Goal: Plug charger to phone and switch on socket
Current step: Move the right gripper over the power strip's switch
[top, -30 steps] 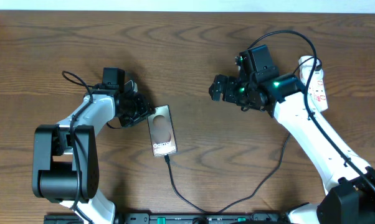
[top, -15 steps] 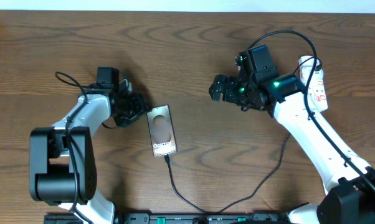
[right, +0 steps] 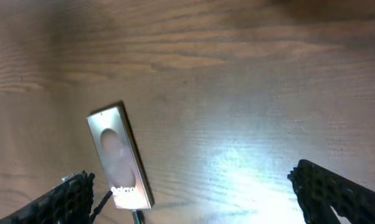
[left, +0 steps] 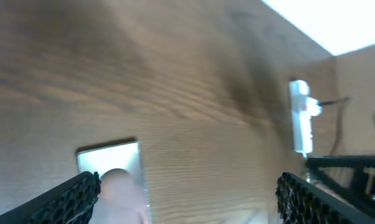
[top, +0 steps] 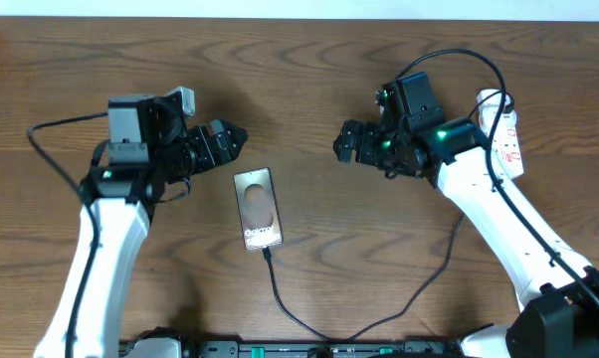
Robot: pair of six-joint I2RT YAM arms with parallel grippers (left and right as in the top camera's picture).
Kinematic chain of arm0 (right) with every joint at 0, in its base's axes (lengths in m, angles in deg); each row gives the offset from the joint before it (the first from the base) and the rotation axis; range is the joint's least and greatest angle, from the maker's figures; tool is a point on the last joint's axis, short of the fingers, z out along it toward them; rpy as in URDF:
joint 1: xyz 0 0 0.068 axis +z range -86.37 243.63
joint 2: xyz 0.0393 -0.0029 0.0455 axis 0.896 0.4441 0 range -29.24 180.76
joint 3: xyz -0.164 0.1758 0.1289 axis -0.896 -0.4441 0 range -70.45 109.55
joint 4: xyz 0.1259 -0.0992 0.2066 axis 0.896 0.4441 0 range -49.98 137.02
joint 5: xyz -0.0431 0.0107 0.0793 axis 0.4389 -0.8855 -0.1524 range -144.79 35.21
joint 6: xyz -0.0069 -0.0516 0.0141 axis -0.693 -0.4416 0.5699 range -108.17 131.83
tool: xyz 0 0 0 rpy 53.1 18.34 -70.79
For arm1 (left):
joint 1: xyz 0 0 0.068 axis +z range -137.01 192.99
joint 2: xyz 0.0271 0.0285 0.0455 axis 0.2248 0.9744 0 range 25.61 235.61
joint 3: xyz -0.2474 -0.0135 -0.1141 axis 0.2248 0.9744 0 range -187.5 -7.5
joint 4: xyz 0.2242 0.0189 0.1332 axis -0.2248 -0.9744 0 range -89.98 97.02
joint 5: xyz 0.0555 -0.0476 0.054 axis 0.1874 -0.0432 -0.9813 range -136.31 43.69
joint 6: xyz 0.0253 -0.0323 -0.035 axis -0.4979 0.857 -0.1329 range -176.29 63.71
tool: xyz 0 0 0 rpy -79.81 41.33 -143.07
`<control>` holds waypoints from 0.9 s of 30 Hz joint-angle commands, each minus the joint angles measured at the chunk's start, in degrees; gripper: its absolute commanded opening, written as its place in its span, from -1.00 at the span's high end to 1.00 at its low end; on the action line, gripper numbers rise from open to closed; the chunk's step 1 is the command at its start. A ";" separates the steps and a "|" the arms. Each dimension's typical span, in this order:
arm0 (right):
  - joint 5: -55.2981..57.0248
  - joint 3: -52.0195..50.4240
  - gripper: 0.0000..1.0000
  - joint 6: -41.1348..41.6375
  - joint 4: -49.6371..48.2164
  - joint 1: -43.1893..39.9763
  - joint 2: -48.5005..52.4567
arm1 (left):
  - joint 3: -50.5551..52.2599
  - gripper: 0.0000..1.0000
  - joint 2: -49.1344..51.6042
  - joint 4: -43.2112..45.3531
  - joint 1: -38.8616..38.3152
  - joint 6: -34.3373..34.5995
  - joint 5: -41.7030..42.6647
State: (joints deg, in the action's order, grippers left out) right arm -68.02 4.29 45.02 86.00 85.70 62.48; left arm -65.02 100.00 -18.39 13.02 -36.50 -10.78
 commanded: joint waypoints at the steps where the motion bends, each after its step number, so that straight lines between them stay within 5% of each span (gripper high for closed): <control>1: -1.03 4.17 -0.99 -3.04 4.90 -2.75 -1.29 | -1.11 -0.85 -3.45 -0.24 -0.26 -1.38 1.11; 10: -8.07 24.61 -0.99 -20.35 23.67 -22.99 -1.29 | -1.11 -0.85 -5.53 -0.98 -0.26 -1.33 1.14; 18: -23.69 28.76 -0.99 -32.74 24.30 -48.35 0.59 | -1.11 -0.86 -5.53 -1.16 -0.28 -1.36 1.14; 27: -33.27 29.33 -0.99 -45.75 23.41 -55.32 14.60 | -1.11 -0.86 -5.53 -1.16 -0.28 -1.33 1.14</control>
State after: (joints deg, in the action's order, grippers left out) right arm -94.53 32.70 8.54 109.36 29.57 72.28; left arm -65.04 94.82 -19.57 12.76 -36.87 -10.22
